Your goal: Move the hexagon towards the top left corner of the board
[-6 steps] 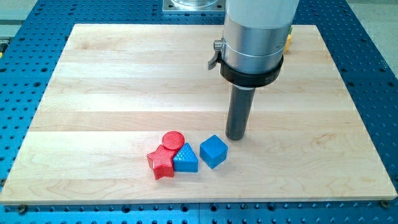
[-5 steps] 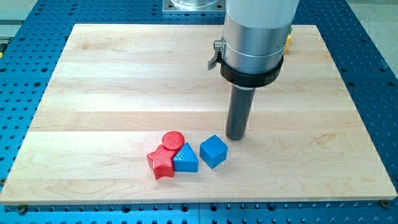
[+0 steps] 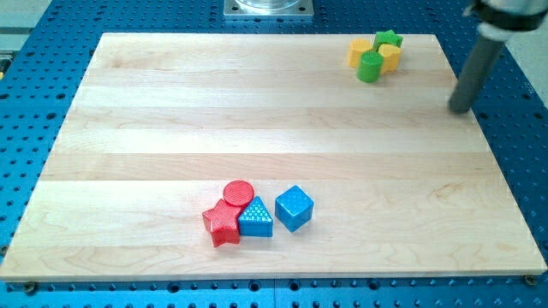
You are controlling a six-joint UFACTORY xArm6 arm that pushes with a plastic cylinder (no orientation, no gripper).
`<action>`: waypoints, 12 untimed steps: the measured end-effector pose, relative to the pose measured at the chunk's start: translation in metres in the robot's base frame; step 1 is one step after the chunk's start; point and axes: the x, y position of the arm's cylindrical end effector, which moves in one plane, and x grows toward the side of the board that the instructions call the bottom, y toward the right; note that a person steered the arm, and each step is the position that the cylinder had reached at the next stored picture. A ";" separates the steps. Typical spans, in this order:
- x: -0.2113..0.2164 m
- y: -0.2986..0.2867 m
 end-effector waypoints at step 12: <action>-0.060 -0.417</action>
